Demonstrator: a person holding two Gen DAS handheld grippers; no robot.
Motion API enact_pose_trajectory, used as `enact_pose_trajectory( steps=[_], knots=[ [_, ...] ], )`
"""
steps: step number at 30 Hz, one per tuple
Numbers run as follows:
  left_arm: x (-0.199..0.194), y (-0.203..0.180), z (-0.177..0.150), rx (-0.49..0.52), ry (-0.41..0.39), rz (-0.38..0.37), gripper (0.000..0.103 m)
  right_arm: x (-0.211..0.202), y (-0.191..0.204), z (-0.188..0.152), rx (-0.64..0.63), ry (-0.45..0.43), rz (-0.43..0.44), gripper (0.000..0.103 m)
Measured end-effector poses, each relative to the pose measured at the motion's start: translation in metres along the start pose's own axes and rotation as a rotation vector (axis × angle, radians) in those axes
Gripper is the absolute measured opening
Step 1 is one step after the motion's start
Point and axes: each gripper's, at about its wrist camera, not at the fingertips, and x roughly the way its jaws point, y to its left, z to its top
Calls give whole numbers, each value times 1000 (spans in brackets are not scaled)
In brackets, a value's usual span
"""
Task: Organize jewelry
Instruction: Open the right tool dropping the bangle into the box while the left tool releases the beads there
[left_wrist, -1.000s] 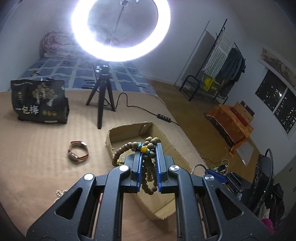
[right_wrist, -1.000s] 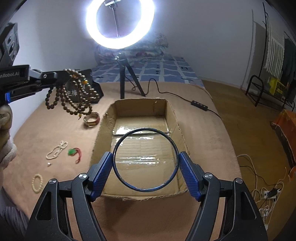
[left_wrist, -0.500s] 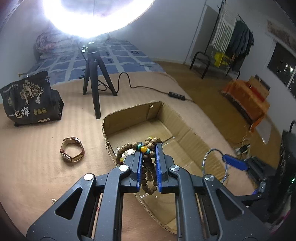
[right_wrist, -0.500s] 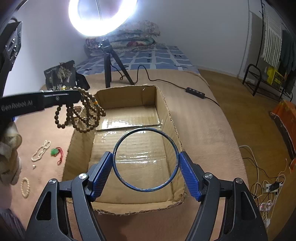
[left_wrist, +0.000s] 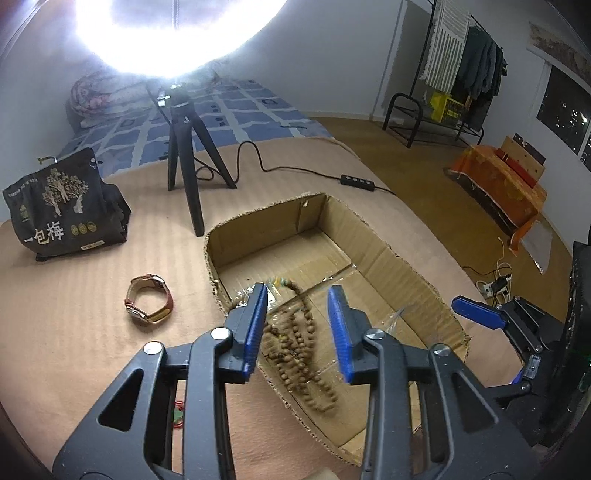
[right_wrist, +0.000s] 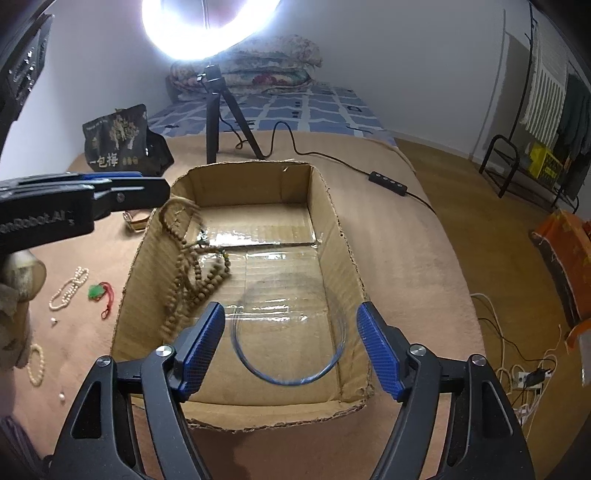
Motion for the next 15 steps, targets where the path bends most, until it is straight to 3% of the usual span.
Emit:
enact_pose_trajectory(
  steps=[15],
  knots=[
    [-42,15,-3,-11,-36,20,34,-27,5,-5,0,-22,-3,79]
  ],
)
